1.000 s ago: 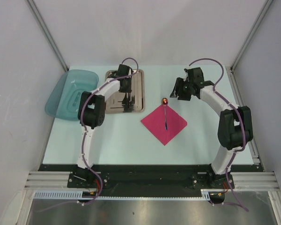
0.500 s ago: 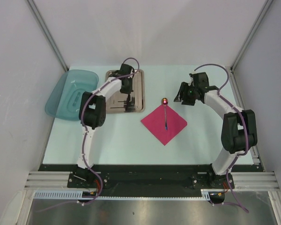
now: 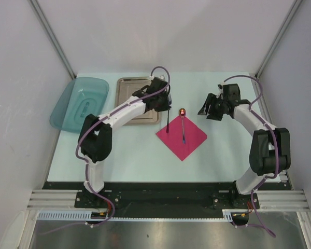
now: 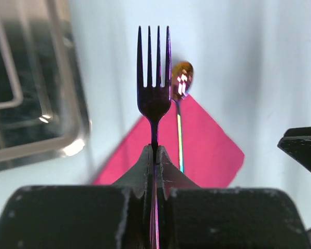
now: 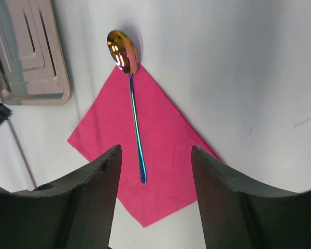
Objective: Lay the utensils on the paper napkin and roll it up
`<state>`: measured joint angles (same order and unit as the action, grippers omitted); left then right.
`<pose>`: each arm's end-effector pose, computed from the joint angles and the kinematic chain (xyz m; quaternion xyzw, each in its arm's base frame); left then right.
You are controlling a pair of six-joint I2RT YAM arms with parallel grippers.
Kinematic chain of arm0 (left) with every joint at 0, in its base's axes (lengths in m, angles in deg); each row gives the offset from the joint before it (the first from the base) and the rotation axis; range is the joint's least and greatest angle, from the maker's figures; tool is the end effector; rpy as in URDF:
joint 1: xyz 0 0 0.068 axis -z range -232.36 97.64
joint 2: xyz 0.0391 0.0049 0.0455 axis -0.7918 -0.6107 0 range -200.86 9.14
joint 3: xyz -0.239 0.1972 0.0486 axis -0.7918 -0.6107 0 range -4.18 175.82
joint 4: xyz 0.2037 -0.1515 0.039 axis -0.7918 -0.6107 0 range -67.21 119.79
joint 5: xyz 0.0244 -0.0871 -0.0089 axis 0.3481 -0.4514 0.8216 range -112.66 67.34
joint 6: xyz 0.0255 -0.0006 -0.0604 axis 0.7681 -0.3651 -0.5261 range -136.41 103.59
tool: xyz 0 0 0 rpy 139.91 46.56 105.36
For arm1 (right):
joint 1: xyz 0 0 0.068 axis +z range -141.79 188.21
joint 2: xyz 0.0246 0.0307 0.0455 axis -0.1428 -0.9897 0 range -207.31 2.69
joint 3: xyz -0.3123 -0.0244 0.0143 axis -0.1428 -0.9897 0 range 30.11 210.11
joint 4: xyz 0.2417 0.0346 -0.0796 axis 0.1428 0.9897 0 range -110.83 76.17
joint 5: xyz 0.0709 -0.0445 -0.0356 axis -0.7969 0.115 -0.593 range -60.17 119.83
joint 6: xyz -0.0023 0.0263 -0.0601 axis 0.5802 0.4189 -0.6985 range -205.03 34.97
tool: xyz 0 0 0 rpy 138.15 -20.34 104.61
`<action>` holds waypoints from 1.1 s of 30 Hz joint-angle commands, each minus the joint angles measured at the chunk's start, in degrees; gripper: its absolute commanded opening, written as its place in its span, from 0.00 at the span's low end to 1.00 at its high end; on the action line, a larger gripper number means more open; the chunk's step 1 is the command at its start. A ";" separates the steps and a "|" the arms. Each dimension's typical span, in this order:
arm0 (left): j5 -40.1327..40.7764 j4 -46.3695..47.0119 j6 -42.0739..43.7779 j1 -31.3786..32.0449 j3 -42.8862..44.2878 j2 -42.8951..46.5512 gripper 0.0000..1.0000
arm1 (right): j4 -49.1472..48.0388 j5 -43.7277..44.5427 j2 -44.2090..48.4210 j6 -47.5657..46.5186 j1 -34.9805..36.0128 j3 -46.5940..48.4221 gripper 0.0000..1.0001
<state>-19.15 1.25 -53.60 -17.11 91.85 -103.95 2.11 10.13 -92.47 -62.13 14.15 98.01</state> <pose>0.3897 -0.2715 0.2923 -0.0273 0.9251 -0.2002 0.3214 0.3631 0.0553 0.2674 0.0790 0.9249 0.2394 0.2848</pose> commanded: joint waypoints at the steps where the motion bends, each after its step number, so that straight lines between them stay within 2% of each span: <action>1: -1.05 1.64 -6.31 2.81 -2.77 -1.68 0.00 | -1.32 -0.86 4.28 -0.13 0.13 -0.40 0.62; 10: -2.28 5.76 -8.87 5.36 -4.36 -5.90 0.00 | -1.32 -3.41 4.10 0.66 -1.36 -0.05 0.63; 18: 0.36 9.02 -7.02 5.98 -1.63 -9.24 0.00 | -1.93 -4.90 3.48 1.45 -2.42 0.66 0.63; 33: 3.52 16.58 -4.30 7.56 -3.57 -10.47 0.01 | -2.28 -5.96 3.48 1.89 -3.03 -0.22 0.63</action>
<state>-17.53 14.02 -59.41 -9.88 87.46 -113.88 1.33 5.12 -90.06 -60.95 11.35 97.03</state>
